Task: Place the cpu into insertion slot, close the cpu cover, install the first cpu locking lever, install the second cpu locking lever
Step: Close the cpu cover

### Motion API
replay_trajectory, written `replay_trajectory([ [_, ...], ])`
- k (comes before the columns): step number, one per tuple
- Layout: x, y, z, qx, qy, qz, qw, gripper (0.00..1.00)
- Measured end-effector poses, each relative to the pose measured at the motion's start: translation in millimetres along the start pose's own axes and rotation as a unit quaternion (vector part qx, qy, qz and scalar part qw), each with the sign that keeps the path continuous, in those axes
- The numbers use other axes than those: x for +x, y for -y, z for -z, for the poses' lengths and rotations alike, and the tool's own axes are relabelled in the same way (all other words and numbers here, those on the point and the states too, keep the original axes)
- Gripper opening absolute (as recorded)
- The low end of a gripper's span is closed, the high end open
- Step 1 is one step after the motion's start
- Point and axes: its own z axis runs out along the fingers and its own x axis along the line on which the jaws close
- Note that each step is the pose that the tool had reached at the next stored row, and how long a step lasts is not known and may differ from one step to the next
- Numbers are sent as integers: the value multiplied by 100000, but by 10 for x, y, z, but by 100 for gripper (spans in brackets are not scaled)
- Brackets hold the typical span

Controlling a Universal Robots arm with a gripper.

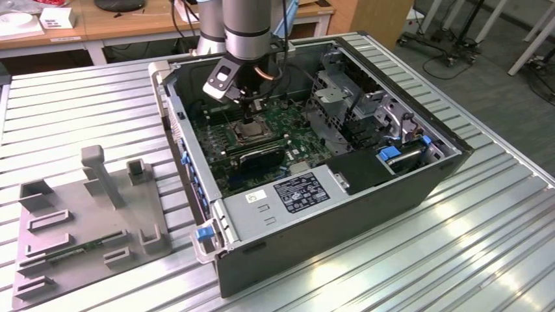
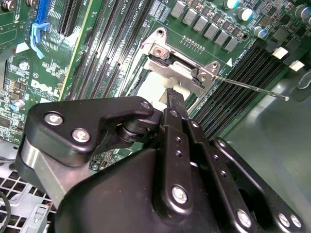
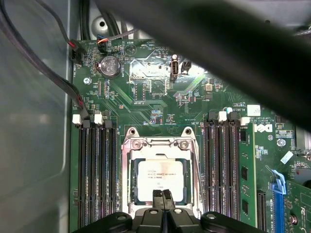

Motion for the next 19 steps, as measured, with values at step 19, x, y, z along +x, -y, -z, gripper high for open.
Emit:
replay_trajectory([
  [19,-1,14,-20,1105,15,-30,99994,11],
])
